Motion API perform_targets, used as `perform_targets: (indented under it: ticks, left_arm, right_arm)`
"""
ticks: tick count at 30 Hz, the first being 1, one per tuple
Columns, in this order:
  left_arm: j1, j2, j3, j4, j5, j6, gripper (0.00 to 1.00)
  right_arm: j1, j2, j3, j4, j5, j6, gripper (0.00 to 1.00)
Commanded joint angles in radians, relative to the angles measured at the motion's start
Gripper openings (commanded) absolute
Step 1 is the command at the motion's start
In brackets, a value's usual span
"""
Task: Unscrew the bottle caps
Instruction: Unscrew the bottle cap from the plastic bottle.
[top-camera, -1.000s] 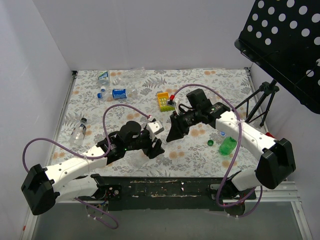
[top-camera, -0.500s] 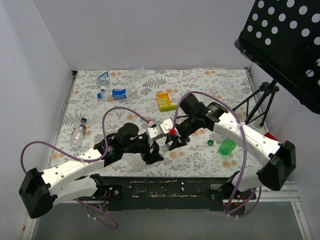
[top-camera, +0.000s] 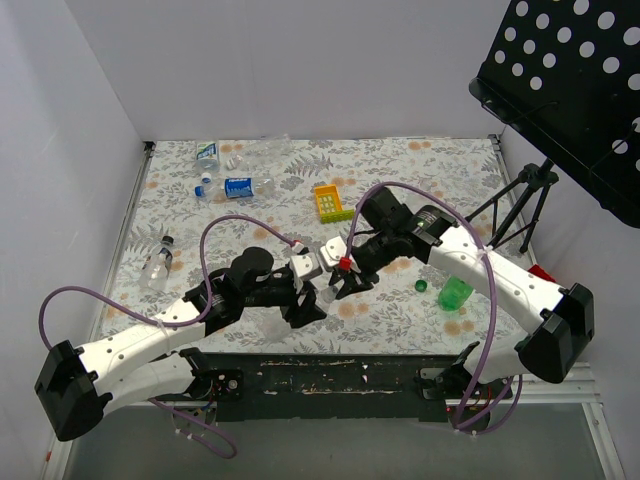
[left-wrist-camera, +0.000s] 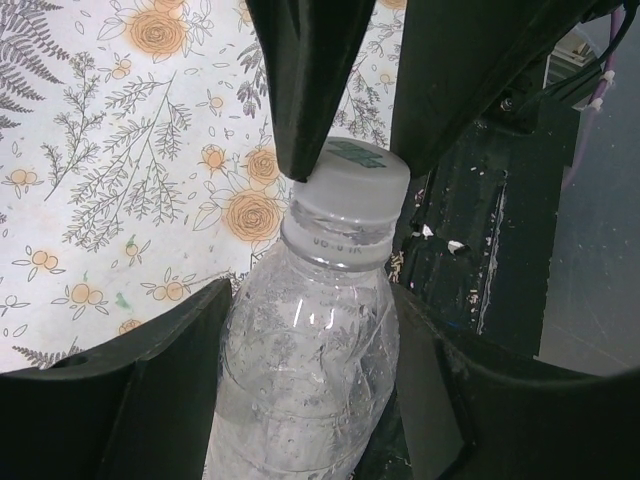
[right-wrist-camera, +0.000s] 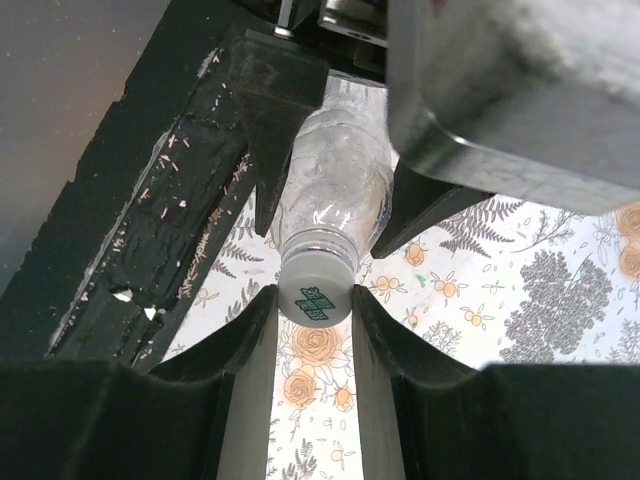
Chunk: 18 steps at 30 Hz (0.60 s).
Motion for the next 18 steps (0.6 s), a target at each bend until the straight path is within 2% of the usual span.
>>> perform_targets:
  ticks: [1,6,11,18]
  left_arm:
    - [0.001,-0.014,0.005,0.028,-0.013,-0.002,0.00]
    - [0.001,-0.015,-0.003,0.033,-0.030,-0.010,0.00]
    - [0.001,-0.012,-0.013,0.034,-0.046,-0.016,0.00]
    - [0.001,-0.012,-0.016,0.036,-0.085,-0.030,0.00]
  right_arm:
    - [-0.017,-0.031,-0.003,0.083,-0.021,0.132,0.33]
    - [-0.051,-0.048,-0.035,0.132,-0.056,0.235,0.54]
    - [-0.101,-0.083,-0.059,0.160,-0.067,0.312,0.66]
    - [-0.157,-0.132,-0.078,0.125,-0.059,0.361,0.72]
